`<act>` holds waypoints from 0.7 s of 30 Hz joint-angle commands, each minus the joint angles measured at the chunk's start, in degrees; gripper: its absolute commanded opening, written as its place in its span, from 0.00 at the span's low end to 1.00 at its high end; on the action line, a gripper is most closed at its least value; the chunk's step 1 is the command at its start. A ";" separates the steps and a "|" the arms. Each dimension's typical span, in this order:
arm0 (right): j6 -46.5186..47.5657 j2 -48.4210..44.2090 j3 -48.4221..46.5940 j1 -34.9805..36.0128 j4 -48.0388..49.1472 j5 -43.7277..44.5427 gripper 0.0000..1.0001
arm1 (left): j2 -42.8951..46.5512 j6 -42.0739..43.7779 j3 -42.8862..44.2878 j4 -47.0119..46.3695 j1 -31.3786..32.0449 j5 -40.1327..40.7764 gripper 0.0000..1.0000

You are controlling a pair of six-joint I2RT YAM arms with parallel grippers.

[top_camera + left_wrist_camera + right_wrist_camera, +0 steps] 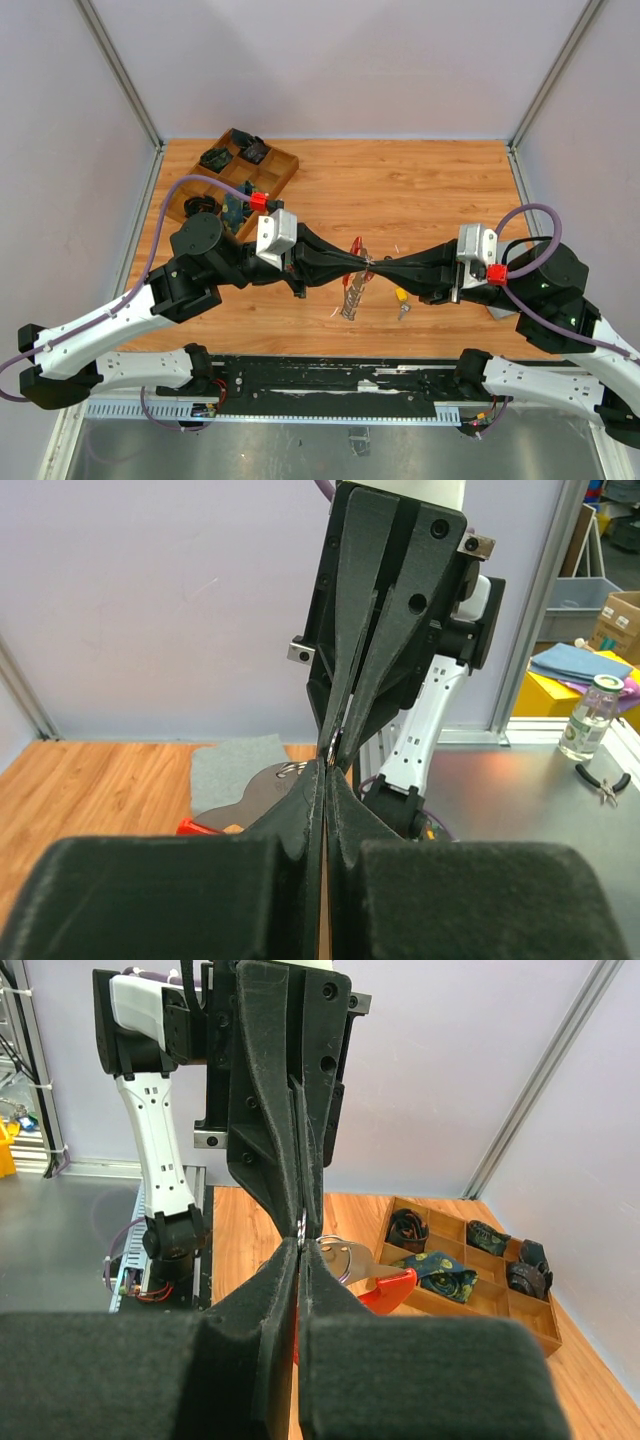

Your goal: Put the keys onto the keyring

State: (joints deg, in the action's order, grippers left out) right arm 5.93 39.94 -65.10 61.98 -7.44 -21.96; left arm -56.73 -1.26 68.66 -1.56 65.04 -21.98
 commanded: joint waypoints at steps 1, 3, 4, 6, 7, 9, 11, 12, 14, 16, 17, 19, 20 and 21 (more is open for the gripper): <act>0.76 1.63 -1.69 -0.32 -0.97 -2.99 0.02 | -0.97 1.11 0.42 -1.62 0.22 1.31 0.01; 1.25 1.46 -2.04 -0.36 -1.82 -2.59 0.06 | -0.81 1.55 0.48 -1.12 0.19 1.99 0.01; 1.56 1.14 -2.28 -0.36 -2.39 -2.20 0.07 | -0.69 1.82 0.43 -0.69 0.24 2.31 0.00; 2.36 0.37 -2.59 -0.35 -3.35 -1.11 0.12 | -0.23 2.47 0.45 0.32 0.18 3.35 0.01; 2.67 -0.01 -2.69 -0.36 -3.89 -0.55 0.15 | -0.04 2.84 0.57 0.89 0.26 3.87 0.01; 3.55 -0.59 -3.25 -0.36 -5.52 0.29 0.19 | 0.35 3.58 0.79 2.06 0.18 4.99 0.00; 4.51 -0.95 -4.13 -0.36 -7.77 0.92 0.23 | 0.63 4.49 1.29 3.45 0.19 5.81 0.01; 5.20 -1.12 -4.54 -0.36 -9.01 1.21 0.24 | 0.72 4.92 1.52 4.06 0.22 6.26 0.01; 6.27 -1.31 -5.46 -0.36 -11.72 2.03 0.27 | 0.89 5.83 1.84 5.59 0.19 6.80 0.00; 7.21 -1.56 -6.21 -0.36 -14.58 3.81 0.30 | 0.92 6.65 2.20 6.80 0.22 7.14 0.00; 7.58 -1.76 -6.49 -0.36 -15.77 4.84 0.31 | 0.92 7.01 2.43 7.54 0.25 7.58 0.01; 7.54 -2.17 -6.88 -0.36 -18.50 7.86 0.32 | 1.00 7.85 2.73 9.09 0.19 8.76 0.01; 7.22 -2.19 -7.17 -0.36 -19.75 9.98 0.33 | 1.05 8.22 2.83 9.69 0.18 9.42 0.01; 6.63 -2.12 -7.51 -0.36 -21.38 12.65 0.34 | 1.20 8.47 2.80 10.18 0.19 10.08 0.01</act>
State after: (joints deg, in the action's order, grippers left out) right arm 11.88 38.39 -70.57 62.00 -22.04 -17.32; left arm -56.73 4.58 69.04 6.96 65.08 -15.29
